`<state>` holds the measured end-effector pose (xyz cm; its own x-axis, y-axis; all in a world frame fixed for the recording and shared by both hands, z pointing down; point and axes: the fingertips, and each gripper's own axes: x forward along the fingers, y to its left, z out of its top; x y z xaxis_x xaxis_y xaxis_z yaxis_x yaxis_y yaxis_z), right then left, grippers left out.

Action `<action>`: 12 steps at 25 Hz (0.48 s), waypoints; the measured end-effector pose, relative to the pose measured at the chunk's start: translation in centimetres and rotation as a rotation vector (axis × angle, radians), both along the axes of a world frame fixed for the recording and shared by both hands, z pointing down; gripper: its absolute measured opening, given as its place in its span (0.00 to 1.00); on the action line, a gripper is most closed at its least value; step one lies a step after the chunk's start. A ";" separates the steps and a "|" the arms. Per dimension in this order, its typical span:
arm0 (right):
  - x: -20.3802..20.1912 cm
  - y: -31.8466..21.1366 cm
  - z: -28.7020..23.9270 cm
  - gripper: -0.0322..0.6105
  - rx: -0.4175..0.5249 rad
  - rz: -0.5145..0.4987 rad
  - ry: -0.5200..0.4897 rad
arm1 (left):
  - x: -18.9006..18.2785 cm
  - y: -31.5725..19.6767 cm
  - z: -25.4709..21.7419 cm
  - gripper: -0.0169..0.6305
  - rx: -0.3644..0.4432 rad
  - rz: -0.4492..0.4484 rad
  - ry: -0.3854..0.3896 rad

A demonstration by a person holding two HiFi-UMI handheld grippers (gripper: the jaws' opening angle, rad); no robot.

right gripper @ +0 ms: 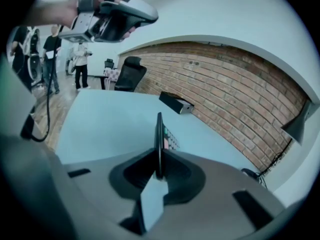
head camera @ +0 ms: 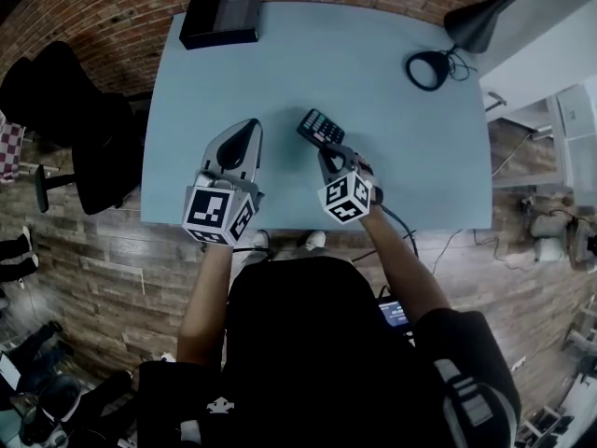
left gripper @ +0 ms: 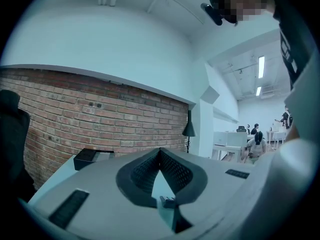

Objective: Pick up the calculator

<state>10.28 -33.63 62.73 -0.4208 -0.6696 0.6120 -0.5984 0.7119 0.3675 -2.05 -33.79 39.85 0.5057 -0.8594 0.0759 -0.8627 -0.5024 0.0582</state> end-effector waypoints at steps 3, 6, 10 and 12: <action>0.3 -0.1 -1.6 0.12 -0.006 0.034 -0.077 | 0.5 0.4 0.0 0.03 0.001 -0.001 0.005; 0.5 -0.2 -4.0 0.12 -0.003 0.066 -0.173 | 0.9 0.9 0.1 0.03 -0.002 0.000 0.011; 0.5 -0.4 -7.8 0.12 0.017 0.083 -0.303 | 1.7 1.5 0.1 0.03 -0.006 0.000 0.012; 0.6 -0.3 -9.6 0.12 0.028 0.090 -0.361 | 2.1 1.8 0.2 0.03 -0.005 -0.001 0.010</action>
<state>10.92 -33.96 53.11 -0.5450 -0.7280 0.4159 -0.7527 0.6433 0.1397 0.05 -32.03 40.02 0.5054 -0.8596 0.0755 -0.8626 -0.5011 0.0695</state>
